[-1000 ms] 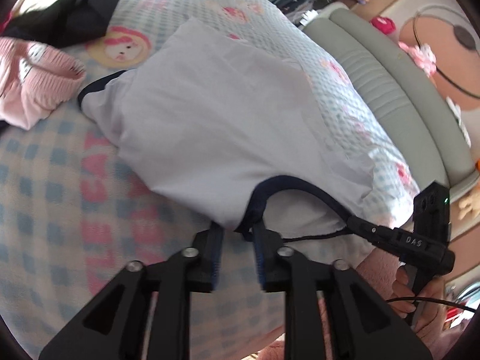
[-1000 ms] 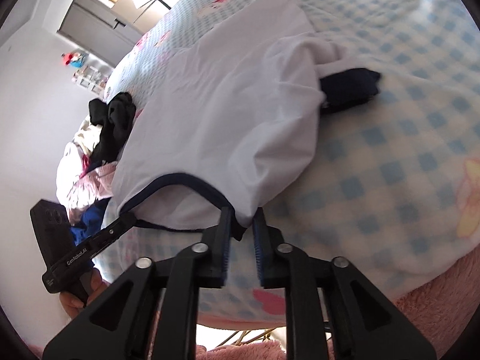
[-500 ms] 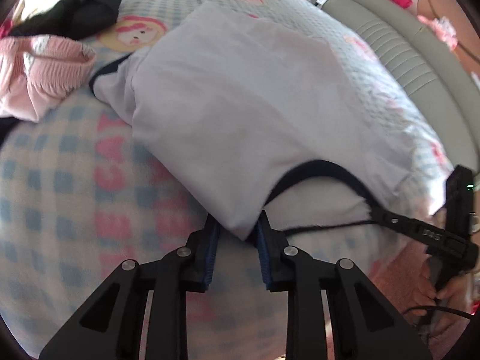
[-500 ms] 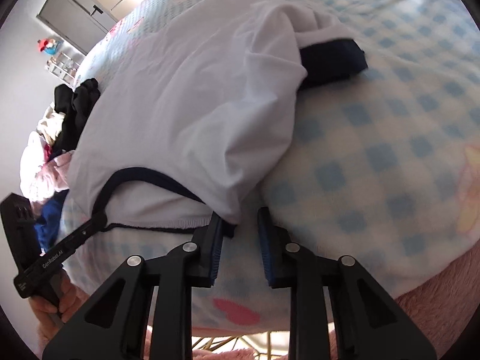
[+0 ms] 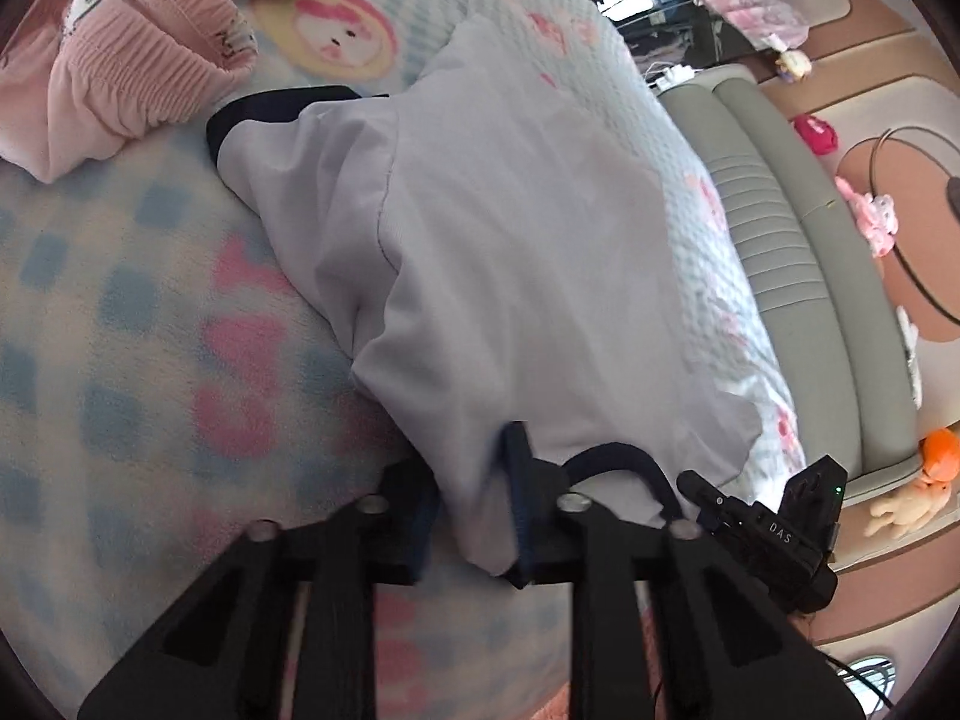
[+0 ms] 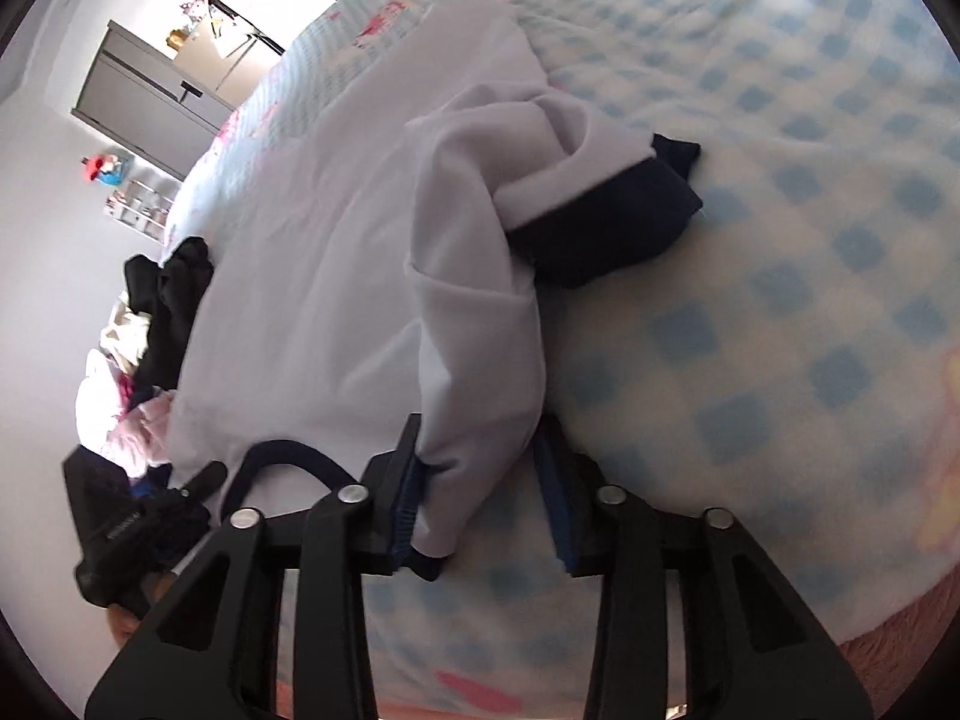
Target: Fold clothes
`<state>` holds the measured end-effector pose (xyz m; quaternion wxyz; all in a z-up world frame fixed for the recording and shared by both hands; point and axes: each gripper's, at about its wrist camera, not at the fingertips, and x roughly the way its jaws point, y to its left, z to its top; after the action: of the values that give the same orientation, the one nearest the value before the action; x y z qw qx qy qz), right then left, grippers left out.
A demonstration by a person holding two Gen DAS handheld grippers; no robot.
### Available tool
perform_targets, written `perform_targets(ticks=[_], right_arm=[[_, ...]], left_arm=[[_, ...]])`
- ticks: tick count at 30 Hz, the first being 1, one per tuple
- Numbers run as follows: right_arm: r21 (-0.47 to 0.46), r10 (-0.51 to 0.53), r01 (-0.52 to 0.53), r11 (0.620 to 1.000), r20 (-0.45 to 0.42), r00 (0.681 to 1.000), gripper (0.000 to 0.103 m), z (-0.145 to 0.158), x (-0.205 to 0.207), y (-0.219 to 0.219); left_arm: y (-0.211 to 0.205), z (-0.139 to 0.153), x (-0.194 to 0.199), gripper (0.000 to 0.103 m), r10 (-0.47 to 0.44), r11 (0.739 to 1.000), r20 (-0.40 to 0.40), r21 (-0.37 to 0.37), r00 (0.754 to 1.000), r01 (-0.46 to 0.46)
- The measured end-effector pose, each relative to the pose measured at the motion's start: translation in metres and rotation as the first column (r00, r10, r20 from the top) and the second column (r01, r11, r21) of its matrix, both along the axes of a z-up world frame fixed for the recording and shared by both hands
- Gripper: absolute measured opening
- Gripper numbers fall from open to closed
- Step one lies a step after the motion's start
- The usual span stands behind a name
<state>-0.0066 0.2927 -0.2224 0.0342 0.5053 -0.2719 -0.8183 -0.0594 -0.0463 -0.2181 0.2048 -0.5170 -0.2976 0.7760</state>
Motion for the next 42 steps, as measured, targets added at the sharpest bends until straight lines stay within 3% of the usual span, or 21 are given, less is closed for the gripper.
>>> perform_targets(ticks=[4,6,7,8,9,11,12,14,15,16,17,18,20,24,30,33,37,40,42], right_arm=[[0.124,-0.053,0.050,0.991,0.019,0.998,0.012,0.012,0.016,0.005],[0.178,-0.065,0.065,0.982,-0.006,0.998,0.011,0.028,0.023,0.004],[0.164,-0.053,0.059,0.985,-0.039,0.998,0.012,0.037,0.025,0.004],[0.138,-0.043,0.052,0.989,-0.069,0.997,0.013,0.043,0.026,0.005],[0.065,-0.036,0.041,0.997,-0.083,0.996,0.023,0.044,0.026,0.011],[-0.059,-0.027,0.022,0.998,-0.084,0.996,0.044,0.040,0.018,0.016],[-0.070,-0.015,0.011,0.997,-0.069,0.997,0.049,0.034,0.008,0.012],[-0.088,0.007,-0.011,0.996,-0.043,0.999,0.049,0.022,-0.011,0.005],[-0.075,0.017,-0.020,0.997,-0.040,0.999,0.043,0.023,-0.016,0.002],[-0.062,0.028,-0.030,0.998,-0.037,0.999,0.035,0.024,-0.021,0.000],[-0.049,0.038,-0.039,0.998,-0.033,0.999,0.022,0.025,-0.026,-0.002],[-0.036,0.048,-0.049,0.998,-0.030,0.998,0.016,0.025,-0.030,-0.004],[-0.007,0.063,-0.064,0.998,-0.030,0.998,0.009,0.029,-0.037,-0.008],[0.086,0.020,-0.009,0.996,-0.121,0.992,0.003,0.060,-0.004,-0.009],[-0.003,-0.038,0.038,0.999,-0.177,0.983,0.003,0.082,0.028,0.017],[-0.046,-0.027,0.019,0.999,-0.167,0.986,0.005,0.072,0.030,0.032],[-0.041,-0.030,0.025,0.999,-0.124,0.992,0.016,0.045,0.026,0.025],[-0.098,0.014,-0.021,0.995,-0.072,0.997,0.031,0.023,0.018,0.015],[-0.104,0.052,-0.056,0.993,-0.033,0.998,0.036,0.010,0.007,0.004]], left_arm=[[0.004,0.008,0.012,0.013,-0.040,0.998,-0.034,-0.057,0.999,0.038],[0.007,0.009,0.015,0.018,-0.097,0.995,-0.018,-0.027,0.995,0.097],[0.006,0.011,0.015,0.022,-0.117,0.993,-0.020,-0.012,0.993,0.117],[0.003,0.013,0.014,0.036,-0.112,0.994,-0.032,-0.019,0.993,0.112],[-0.001,0.013,0.010,0.050,-0.095,0.995,-0.042,-0.025,0.995,0.094],[-0.011,0.011,0.002,0.052,-0.048,0.999,-0.043,0.000,0.998,0.048],[-0.015,0.007,-0.005,0.052,-0.017,0.999,-0.037,0.035,0.999,0.018],[-0.022,-0.001,-0.018,0.053,0.037,0.995,-0.025,0.098,0.999,-0.034],[-0.017,-0.007,-0.026,0.053,0.031,0.994,-0.024,0.107,0.999,-0.028],[-0.011,-0.013,-0.033,0.051,0.022,0.994,-0.021,0.104,1.000,-0.020],[-0.003,-0.016,-0.038,0.045,0.005,0.998,-0.015,0.056,1.000,-0.005],[0.003,-0.015,-0.039,0.031,0.012,1.000,-0.019,0.019,1.000,-0.012],[0.008,-0.007,-0.035,0.020,0.024,0.999,-0.046,-0.020,0.999,-0.025],[0.009,0.017,-0.016,0.013,0.023,0.996,-0.114,-0.077,0.993,-0.032],[-0.011,0.047,0.009,0.011,0.005,0.997,-0.163,-0.071,0.987,-0.017],[-0.016,0.043,0.015,0.012,0.002,0.998,-0.150,-0.065,0.989,-0.012],[-0.017,0.016,0.015,0.016,0.036,0.999,-0.027,-0.031,0.999,-0.037],[-0.011,0.012,0.021,0.038,-0.040,0.999,-0.013,-0.017,0.999,0.040],[-0.009,0.011,0.022,0.043,-0.045,0.998,-0.006,-0.042,0.999,0.044]])
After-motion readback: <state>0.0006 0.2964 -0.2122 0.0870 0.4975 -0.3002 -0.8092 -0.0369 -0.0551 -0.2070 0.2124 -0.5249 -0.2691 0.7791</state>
